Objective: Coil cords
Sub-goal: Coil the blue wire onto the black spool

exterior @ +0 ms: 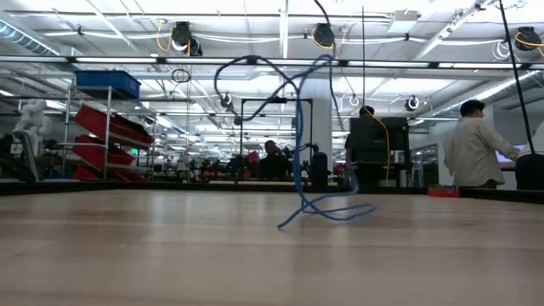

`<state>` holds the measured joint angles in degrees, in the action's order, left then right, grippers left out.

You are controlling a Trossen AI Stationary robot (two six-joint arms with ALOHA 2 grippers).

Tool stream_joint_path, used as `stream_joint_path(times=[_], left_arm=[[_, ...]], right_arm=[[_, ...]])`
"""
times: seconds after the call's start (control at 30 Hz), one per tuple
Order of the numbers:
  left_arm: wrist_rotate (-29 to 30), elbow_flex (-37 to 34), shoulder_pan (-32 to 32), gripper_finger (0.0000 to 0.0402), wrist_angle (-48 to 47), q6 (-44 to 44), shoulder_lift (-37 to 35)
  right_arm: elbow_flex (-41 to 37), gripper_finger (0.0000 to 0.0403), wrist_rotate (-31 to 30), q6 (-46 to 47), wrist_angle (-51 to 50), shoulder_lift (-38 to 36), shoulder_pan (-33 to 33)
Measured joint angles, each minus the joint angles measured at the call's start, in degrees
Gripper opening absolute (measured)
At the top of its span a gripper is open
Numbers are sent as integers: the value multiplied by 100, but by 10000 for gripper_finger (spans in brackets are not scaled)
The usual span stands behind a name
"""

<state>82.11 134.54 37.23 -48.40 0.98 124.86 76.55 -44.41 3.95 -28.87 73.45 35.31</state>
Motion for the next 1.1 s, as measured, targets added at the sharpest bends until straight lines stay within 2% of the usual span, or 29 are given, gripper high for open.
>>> stream_joint_path(times=[0.13,0.27,0.37,0.57,0.77,0.93,1.1], left_arm=[[-452,0,-61,1,112,-38,0],[-827,0,-132,1,568,-553,0],[-857,0,-152,1,1019,-974,0],[-883,0,-153,1,1803,-1960,0],[-911,0,-196,1,1987,-2255,2],[-1366,0,-198,1,2052,-2345,2],[-1459,2,-196,1,2238,-2394,2]], right_arm=[[0,0,304,23,-35,4,-31],[0,0,470,48,-43,4,-44],[0,0,697,112,-64,4,-47],[0,0,781,154,-152,4,-48],[0,0,876,162,-176,48,-47],[0,0,812,203,-261,48,-98],[0,0,867,295,-438,48,-146]])
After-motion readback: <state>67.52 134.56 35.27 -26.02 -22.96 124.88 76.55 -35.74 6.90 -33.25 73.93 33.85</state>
